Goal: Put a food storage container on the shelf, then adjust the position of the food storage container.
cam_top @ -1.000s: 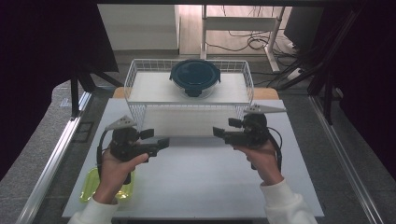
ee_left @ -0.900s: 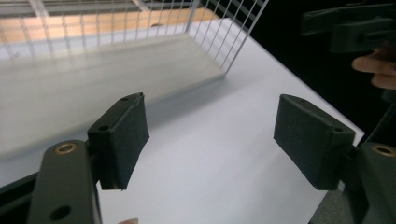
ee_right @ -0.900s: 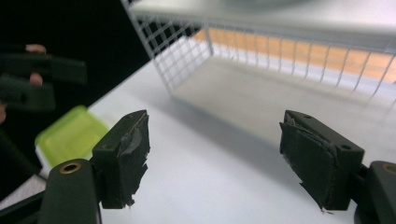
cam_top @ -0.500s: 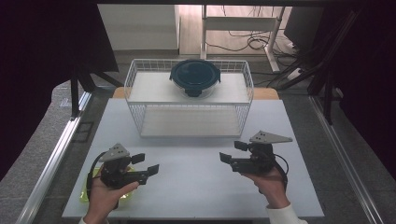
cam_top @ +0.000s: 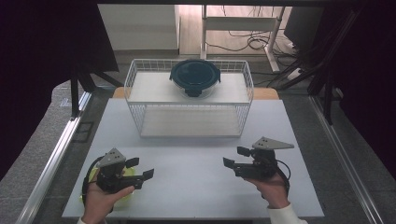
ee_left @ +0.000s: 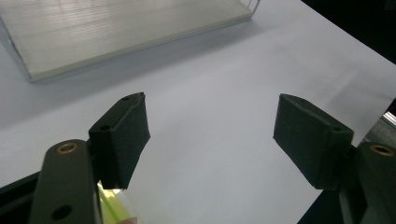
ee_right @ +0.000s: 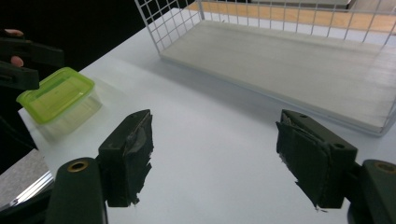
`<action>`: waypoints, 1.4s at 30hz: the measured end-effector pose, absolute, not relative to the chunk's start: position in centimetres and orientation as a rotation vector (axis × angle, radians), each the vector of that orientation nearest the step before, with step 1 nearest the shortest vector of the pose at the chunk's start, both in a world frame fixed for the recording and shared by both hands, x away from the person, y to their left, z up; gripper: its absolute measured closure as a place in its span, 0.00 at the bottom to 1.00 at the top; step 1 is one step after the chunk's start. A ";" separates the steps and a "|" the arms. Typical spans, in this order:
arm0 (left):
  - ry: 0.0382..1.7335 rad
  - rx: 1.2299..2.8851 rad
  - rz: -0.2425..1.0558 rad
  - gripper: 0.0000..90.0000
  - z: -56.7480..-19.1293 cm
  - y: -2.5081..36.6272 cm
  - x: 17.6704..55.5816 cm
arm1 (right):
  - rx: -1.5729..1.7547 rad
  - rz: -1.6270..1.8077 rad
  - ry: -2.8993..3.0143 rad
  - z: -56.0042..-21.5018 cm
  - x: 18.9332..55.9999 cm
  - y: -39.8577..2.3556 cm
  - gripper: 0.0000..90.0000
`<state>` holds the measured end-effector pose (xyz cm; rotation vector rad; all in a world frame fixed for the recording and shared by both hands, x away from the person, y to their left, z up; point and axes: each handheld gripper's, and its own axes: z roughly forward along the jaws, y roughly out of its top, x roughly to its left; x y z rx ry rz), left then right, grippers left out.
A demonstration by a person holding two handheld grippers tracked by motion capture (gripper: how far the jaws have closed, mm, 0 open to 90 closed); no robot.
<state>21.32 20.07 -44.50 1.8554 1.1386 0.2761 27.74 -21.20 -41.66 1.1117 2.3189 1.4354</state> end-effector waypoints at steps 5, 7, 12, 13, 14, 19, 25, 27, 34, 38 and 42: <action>1.148 1.845 0.277 0.27 -44.6 20.4 21.3 | 1.121 1.426 2.301 -41.8 27.8 -21.3 0.31; 1.147 1.844 0.281 0.26 -44.5 20.4 21.2 | 1.139 1.425 2.291 -42.0 27.8 -21.4 0.31; 1.154 1.841 0.285 0.27 -44.1 20.7 20.8 | 1.154 1.425 2.276 -42.1 27.7 -21.6 0.31; 1.164 1.840 0.286 0.27 -43.8 21.0 20.5 | 1.158 1.423 2.276 -42.1 27.7 -21.7 0.31; 1.172 1.836 0.291 0.28 -43.7 21.2 20.3 | 1.163 1.420 2.275 -42.1 27.7 -21.7 0.31; 1.217 1.828 0.308 0.29 -43.4 23.0 19.4 | 1.184 1.401 2.279 -42.6 28.0 -22.1 0.31; 1.272 1.799 0.363 0.37 -42.7 25.7 18.6 | 1.192 1.398 2.288 -42.8 28.1 -22.2 0.31; 1.299 1.814 0.390 0.42 -42.5 26.5 18.2 | 1.185 1.397 2.291 -42.8 28.0 -22.1 0.31; 1.413 1.854 0.425 0.56 -43.4 30.0 16.9 | 1.194 1.388 2.290 -42.8 27.9 -22.1 0.31; 1.466 1.854 0.411 0.63 -44.4 31.4 16.6 | 1.199 1.382 2.292 -42.9 28.0 -22.0 0.31; 1.530 1.792 0.393 0.90 -45.5 33.4 16.3 | 1.195 1.381 2.300 -43.1 28.0 -22.0 0.31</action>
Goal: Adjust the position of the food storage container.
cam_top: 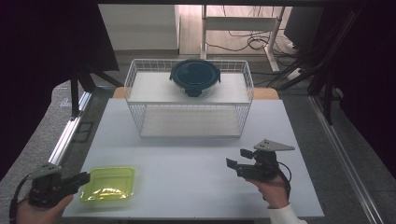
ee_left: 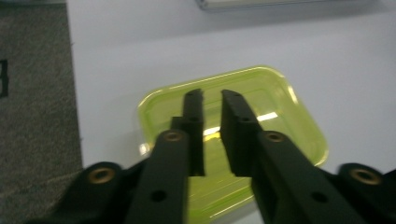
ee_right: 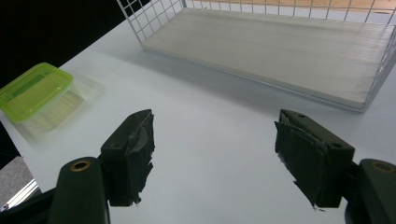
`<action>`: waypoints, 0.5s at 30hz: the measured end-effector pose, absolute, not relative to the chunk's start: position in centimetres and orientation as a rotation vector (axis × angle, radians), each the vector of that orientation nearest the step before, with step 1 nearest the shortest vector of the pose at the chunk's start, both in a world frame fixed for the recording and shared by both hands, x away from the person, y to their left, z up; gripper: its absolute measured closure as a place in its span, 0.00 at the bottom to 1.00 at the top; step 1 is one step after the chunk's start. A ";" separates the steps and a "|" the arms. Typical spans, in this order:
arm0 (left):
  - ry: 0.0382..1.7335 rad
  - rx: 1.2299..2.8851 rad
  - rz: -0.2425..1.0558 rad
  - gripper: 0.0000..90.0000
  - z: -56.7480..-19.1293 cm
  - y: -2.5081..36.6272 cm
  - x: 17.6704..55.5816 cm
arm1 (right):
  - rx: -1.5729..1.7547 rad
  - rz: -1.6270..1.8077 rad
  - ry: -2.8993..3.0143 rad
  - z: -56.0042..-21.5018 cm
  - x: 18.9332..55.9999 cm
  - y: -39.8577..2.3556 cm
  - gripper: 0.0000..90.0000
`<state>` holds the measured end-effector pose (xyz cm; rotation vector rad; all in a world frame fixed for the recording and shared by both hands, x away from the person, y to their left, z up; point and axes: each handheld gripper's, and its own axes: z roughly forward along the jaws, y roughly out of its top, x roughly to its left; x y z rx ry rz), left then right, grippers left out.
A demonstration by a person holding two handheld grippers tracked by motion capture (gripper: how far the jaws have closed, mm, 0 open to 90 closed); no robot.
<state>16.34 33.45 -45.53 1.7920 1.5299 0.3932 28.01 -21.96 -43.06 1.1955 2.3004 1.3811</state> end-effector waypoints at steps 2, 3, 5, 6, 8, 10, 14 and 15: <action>1.567 1.791 0.410 0.97 -46.0 34.1 16.3 | 1.193 1.380 2.303 -43.1 28.0 -21.9 0.31; 1.589 1.798 0.414 0.99 -46.2 34.4 16.3 | 1.191 1.379 2.305 -43.1 28.0 -21.9 0.31; 1.608 1.808 0.410 0.99 -46.5 34.8 16.4 | 1.189 1.379 2.306 -43.1 28.0 -21.9 0.31; 1.624 1.819 0.405 0.99 -46.8 35.0 16.5 | 1.190 1.381 2.306 -43.1 28.0 -21.9 0.31; 1.682 1.841 0.417 1.00 -47.6 35.7 16.6 | 1.188 1.379 2.308 -43.1 28.0 -21.9 0.31; 1.712 1.850 0.410 1.00 -48.2 36.1 16.6 | 1.186 1.380 2.311 -43.0 27.9 -21.9 0.31; 1.766 1.878 0.369 1.00 -49.7 36.5 16.6 | 1.191 1.387 2.295 -43.0 27.9 -21.9 0.31; 1.772 1.883 0.356 1.00 -49.9 36.4 16.6 | 1.191 1.386 2.295 -42.9 27.9 -22.0 0.31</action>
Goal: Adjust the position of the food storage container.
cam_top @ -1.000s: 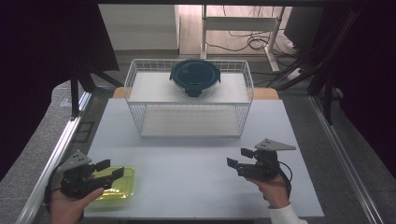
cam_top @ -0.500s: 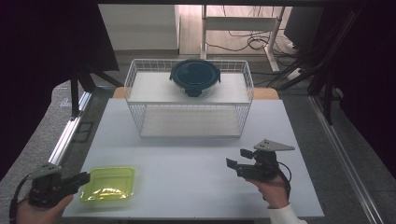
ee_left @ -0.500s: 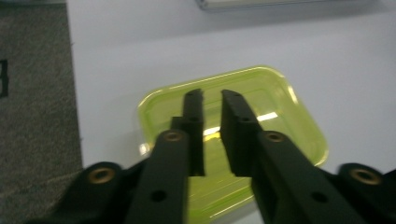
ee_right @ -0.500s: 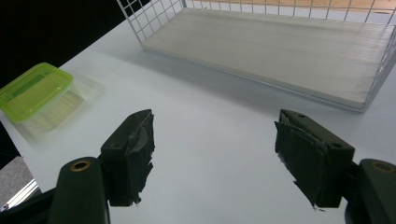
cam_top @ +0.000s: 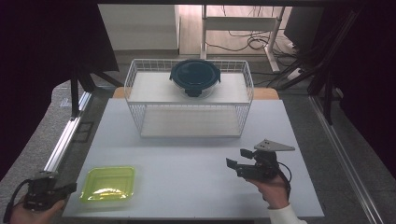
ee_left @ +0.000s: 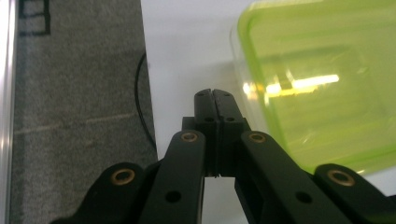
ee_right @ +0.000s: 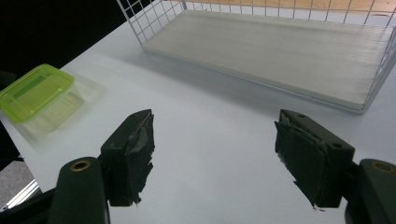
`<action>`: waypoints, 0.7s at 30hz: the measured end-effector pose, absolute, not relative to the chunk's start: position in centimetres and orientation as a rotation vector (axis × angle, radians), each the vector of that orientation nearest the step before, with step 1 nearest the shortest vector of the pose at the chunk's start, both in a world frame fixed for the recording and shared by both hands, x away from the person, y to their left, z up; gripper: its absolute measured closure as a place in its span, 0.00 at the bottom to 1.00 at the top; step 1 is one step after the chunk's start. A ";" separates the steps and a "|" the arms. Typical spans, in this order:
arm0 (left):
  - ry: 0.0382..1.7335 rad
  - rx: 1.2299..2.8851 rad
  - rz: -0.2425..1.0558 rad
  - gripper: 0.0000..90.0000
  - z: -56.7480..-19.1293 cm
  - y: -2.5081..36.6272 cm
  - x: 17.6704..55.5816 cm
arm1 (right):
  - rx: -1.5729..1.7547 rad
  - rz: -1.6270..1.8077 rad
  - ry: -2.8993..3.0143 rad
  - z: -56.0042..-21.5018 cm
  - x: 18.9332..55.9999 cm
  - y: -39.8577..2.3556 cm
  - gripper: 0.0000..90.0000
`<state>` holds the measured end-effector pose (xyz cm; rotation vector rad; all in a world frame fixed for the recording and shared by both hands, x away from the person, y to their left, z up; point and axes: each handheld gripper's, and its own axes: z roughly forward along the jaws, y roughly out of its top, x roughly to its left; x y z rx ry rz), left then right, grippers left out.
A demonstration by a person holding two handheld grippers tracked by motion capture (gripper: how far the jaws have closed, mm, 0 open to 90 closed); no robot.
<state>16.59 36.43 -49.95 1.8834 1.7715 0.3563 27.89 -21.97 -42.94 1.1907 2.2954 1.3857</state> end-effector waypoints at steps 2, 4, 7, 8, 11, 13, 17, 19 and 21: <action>1.775 1.887 0.344 1.00 -50.2 36.4 16.5 | 1.191 1.386 2.292 -42.9 27.9 -22.0 0.31; 1.776 1.908 0.306 1.00 -50.9 36.2 16.5 | 1.196 1.385 2.290 -42.9 27.9 -22.0 0.31; 1.751 1.929 0.258 1.00 -51.2 35.7 16.5 | 1.197 1.385 2.288 -43.0 27.9 -22.0 0.31; 1.746 1.935 0.249 1.00 -51.3 35.5 16.6 | 1.197 1.384 2.287 -43.0 27.9 -22.0 0.31; 1.733 1.935 0.231 1.00 -51.3 35.2 16.6 | 1.201 1.385 2.284 -43.1 27.9 -22.0 0.31; 1.722 1.934 0.215 1.00 -51.3 35.0 16.7 | 1.211 1.384 2.278 -43.1 28.0 -22.1 0.31; 1.680 1.945 0.182 1.00 -51.2 34.0 17.3 | 1.224 1.387 2.270 -43.0 28.0 -22.3 0.31; 1.670 1.945 0.176 1.00 -51.2 33.8 17.5 | 1.228 1.386 2.271 -43.0 28.0 -22.4 0.31; 1.645 1.960 0.164 1.00 -51.1 33.1 18.0 | 1.231 1.384 2.270 -43.0 28.1 -22.4 0.31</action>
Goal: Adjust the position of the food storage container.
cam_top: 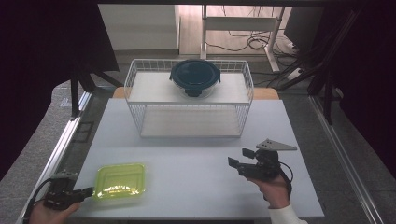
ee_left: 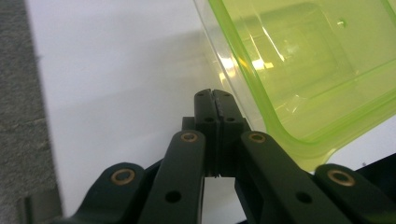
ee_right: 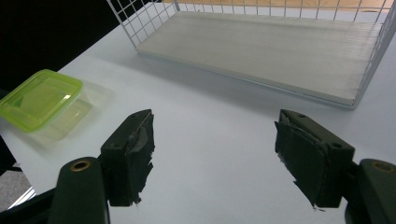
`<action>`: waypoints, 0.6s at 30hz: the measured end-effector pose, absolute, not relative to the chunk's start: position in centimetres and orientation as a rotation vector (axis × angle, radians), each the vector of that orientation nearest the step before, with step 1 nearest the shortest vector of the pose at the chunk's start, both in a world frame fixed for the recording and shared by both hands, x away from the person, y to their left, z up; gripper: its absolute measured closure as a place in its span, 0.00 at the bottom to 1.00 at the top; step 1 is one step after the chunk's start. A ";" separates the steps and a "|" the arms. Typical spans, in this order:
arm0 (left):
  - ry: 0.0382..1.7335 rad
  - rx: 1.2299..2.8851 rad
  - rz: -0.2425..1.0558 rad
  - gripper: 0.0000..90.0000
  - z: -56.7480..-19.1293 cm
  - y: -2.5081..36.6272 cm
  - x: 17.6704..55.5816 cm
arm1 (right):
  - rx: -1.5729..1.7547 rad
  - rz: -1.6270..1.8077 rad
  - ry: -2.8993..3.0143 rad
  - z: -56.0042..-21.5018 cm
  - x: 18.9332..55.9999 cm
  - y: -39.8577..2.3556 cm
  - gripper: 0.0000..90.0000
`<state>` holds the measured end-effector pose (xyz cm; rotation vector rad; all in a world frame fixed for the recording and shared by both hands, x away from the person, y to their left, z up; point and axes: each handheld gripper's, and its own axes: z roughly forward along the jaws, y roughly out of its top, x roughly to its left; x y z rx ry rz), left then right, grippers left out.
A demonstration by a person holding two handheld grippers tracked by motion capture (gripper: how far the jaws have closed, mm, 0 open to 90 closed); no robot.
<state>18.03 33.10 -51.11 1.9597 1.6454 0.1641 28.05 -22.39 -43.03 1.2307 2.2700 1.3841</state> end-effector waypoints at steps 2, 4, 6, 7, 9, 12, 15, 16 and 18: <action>1.632 1.971 0.156 1.00 -51.2 32.6 18.5 | 1.230 1.382 2.272 -43.1 28.1 -22.4 0.31; 1.625 1.978 0.150 1.00 -51.3 32.4 18.7 | 1.232 1.383 2.272 -43.1 28.1 -22.4 0.31; 1.622 1.981 0.143 1.00 -51.4 32.1 19.1 | 1.230 1.384 2.272 -43.0 28.1 -22.4 0.31; 1.614 1.985 0.136 1.00 -51.5 31.7 19.4 | 1.232 1.384 2.271 -43.0 28.1 -22.4 0.31; 1.604 1.995 0.131 1.00 -51.5 31.2 19.7 | 1.232 1.385 2.272 -43.1 28.1 -22.4 0.31; 1.582 2.011 0.126 1.00 -51.5 30.5 20.3 | 1.230 1.387 2.274 -43.1 28.1 -22.5 0.31; 1.566 2.022 0.121 1.00 -51.4 29.8 20.8 | 1.232 1.389 2.272 -43.0 28.1 -22.5 0.31; 1.559 2.027 0.119 1.00 -51.4 29.5 21.0 | 1.232 1.389 2.273 -43.0 28.1 -22.5 0.31; 1.554 2.027 0.119 1.00 -51.4 29.2 21.2 | 1.231 1.387 2.274 -43.0 28.1 -22.5 0.31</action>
